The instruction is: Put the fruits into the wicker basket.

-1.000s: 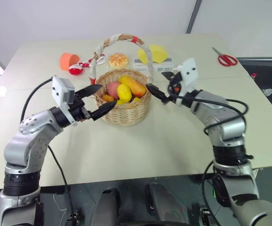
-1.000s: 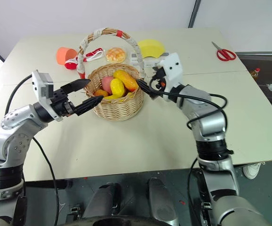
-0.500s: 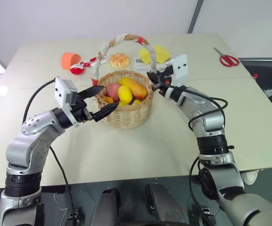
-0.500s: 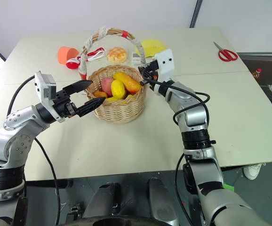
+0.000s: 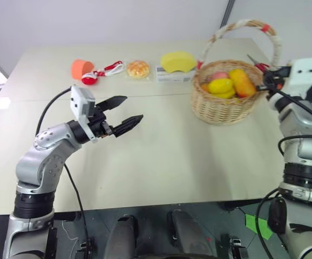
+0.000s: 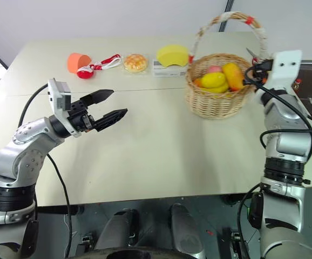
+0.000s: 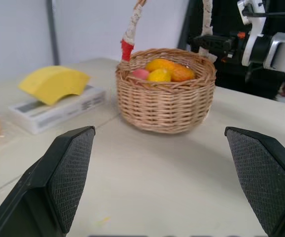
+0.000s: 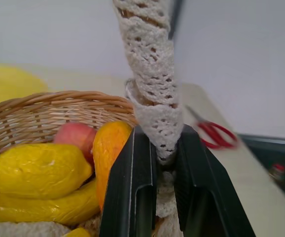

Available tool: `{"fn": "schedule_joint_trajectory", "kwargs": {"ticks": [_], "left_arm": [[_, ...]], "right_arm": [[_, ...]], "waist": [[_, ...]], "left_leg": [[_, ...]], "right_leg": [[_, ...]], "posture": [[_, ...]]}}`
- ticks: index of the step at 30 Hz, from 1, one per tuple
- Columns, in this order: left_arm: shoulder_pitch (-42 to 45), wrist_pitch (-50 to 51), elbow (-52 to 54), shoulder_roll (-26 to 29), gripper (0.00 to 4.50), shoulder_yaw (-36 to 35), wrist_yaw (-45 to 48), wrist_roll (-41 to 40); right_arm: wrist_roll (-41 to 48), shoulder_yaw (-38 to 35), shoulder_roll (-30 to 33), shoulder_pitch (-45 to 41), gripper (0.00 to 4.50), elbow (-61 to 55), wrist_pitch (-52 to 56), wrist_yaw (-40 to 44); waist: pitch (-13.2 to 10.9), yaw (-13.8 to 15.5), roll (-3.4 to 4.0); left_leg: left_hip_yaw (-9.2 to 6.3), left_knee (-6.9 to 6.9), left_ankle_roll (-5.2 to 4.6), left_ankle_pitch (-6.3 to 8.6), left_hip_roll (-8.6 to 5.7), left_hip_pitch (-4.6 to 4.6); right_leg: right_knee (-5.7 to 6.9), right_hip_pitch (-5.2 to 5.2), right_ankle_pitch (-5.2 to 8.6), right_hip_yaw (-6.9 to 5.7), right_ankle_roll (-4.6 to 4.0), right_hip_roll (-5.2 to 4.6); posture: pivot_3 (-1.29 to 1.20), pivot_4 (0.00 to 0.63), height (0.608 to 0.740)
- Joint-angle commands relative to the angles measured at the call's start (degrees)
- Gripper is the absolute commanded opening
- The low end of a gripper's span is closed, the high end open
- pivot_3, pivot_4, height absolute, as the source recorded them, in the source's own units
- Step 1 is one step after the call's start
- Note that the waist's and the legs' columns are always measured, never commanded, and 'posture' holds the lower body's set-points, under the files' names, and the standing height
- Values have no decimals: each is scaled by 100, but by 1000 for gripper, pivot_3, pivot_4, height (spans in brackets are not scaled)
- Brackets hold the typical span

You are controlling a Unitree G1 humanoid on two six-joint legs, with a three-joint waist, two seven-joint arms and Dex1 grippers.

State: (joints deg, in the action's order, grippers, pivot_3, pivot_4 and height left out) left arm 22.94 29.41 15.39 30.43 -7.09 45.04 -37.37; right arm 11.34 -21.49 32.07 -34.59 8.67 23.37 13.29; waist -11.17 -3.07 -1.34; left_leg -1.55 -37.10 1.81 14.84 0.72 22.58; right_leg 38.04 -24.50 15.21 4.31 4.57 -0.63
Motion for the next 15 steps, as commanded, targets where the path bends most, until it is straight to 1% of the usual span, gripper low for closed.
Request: {"fn": "schedule_joint_trajectory", "kwargs": {"ticks": [1,3,4,7,9,11,15], "left_arm": [[232,-273,-166,-107,4500,122,67,159],[313,-350,-311,-164,4500,147,69,223],[350,-374,-360,-192,4500,143,71,238],[383,-441,-447,-212,4500,128,106,281],[347,-477,-492,-175,4500,93,122,314],[271,-495,-502,-127,4500,41,133,334],[-145,-574,-667,54,4500,-280,-20,455]], "right_arm": [[209,-235,-131,-99,54,55,-251,-117],[306,-252,-179,-25,1035,-81,-211,-77],[326,-302,-178,21,1334,-193,-170,-125],[316,-401,-87,172,3006,-441,-82,-258],[348,-485,6,382,3932,-635,-56,-214],[402,-570,106,661,3932,-840,-34,-96],[855,-1116,442,1613,3932,-1217,110,525]], "waist": [[0,-40,4],[1,-71,7],[0,-88,7],[0,-81,8],[1,-66,8],[1,-33,8],[1,58,8]], "left_leg": [[-1,1,0,0,1,-4],[-1,2,-1,-1,2,-7],[-2,2,0,-1,3,-7],[-2,2,0,-1,4,-4],[-3,2,0,0,3,-1],[-3,1,0,0,2,2],[-4,1,-2,1,2,0]], "right_leg": [[4,0,0,1,-1,5],[10,0,0,3,-1,8],[10,0,0,4,-1,10],[8,0,1,5,-1,8],[6,0,1,5,-1,2],[4,1,1,5,0,-1],[-1,5,2,4,2,-3]], "posture": [[0,150,740],[0,150,740],[0,150,740],[0,150,740],[0,150,740],[0,150,740],[0,150,740]]}}
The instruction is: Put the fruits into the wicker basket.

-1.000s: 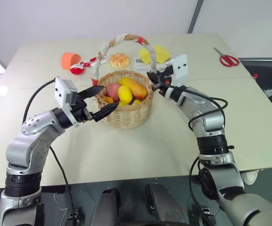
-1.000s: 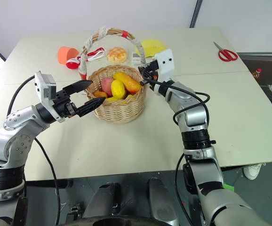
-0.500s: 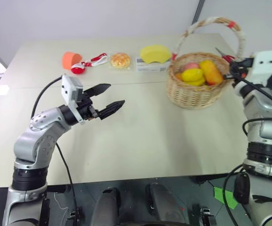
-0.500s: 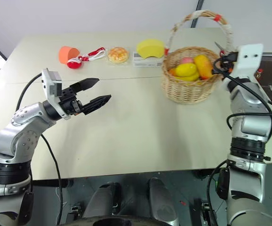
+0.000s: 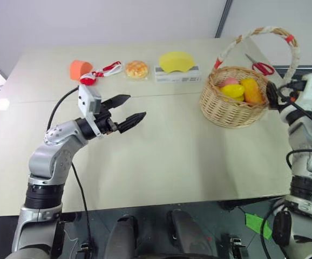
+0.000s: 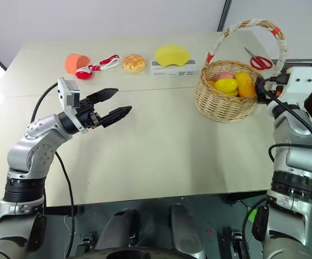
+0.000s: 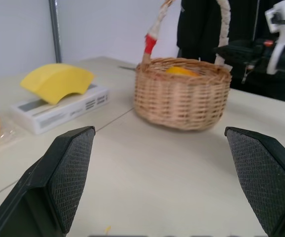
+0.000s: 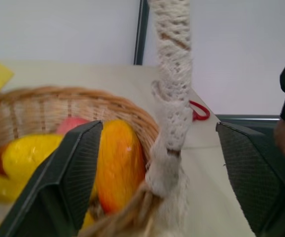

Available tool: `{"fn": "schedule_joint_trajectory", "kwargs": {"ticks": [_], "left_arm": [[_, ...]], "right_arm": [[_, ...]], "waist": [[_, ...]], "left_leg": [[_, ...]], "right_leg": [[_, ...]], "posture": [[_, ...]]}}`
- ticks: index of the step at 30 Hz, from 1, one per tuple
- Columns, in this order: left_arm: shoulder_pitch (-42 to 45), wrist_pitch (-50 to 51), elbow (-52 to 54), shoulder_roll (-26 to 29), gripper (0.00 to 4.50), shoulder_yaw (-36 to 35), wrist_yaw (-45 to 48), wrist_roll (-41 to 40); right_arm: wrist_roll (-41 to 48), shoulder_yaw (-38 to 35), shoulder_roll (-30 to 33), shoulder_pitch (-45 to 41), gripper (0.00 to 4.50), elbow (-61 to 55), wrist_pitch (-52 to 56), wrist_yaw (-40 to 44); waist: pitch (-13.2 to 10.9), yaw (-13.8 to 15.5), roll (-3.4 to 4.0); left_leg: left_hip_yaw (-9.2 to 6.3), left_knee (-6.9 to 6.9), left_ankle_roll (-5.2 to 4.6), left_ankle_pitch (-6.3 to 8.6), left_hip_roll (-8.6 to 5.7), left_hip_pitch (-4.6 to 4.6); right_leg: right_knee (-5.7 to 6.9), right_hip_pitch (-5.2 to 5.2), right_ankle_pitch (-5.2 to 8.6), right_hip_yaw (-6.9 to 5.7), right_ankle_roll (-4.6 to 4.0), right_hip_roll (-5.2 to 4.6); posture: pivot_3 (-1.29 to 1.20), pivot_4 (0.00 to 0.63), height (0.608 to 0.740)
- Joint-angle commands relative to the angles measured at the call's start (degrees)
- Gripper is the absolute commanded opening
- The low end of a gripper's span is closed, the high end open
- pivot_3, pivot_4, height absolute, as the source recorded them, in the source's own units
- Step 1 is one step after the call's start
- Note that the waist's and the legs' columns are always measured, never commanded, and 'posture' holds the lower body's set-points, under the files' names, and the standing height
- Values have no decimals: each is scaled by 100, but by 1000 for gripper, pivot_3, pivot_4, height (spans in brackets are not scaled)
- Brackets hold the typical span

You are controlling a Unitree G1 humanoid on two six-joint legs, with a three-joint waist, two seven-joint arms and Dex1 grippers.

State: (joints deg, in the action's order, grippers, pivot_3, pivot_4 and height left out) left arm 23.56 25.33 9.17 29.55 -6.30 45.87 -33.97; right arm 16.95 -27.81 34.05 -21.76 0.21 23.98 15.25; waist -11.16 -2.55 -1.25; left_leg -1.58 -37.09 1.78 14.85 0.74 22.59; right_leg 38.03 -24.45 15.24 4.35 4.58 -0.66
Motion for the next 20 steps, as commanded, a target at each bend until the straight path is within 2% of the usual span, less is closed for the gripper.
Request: {"fn": "schedule_joint_trajectory", "kwargs": {"ticks": [1,7,10,16,20], "left_arm": [[-310,-201,-115,166,4500,-435,-180,173],[-1009,-368,-383,285,4500,-942,-402,305],[-1270,-425,-506,310,4500,-1144,-520,365],[-1757,-486,-386,273,4500,-1235,-668,464],[-1930,-463,-180,216,4500,-1292,-750,378]], "right_arm": [[446,-515,301,507,3932,-499,110,523],[950,254,469,1406,3932,-1638,216,1808],[978,1020,448,1573,3932,-2045,256,2289],[502,2087,217,1281,3932,-1653,-177,2585],[458,2313,46,974,3932,-1292,-336,2699]], "waist": [[0,8,0],[2,-83,4],[2,-87,3],[2,-11,2],[1,16,-1]], "left_leg": [[0,1,-1,1,1,-1],[4,-1,-2,1,12,-21],[3,-2,-1,1,13,-19],[3,-3,-1,1,10,-14],[3,-6,-1,1,9,-12]], "right_leg": [[-1,1,0,0,0,0],[2,8,1,10,1,14],[6,8,1,7,0,16],[-2,9,2,6,3,0],[-4,9,2,5,4,-4]], "posture": [[0,150,740],[0,150,740],[0,150,740],[0,150,740],[0,150,740]]}}
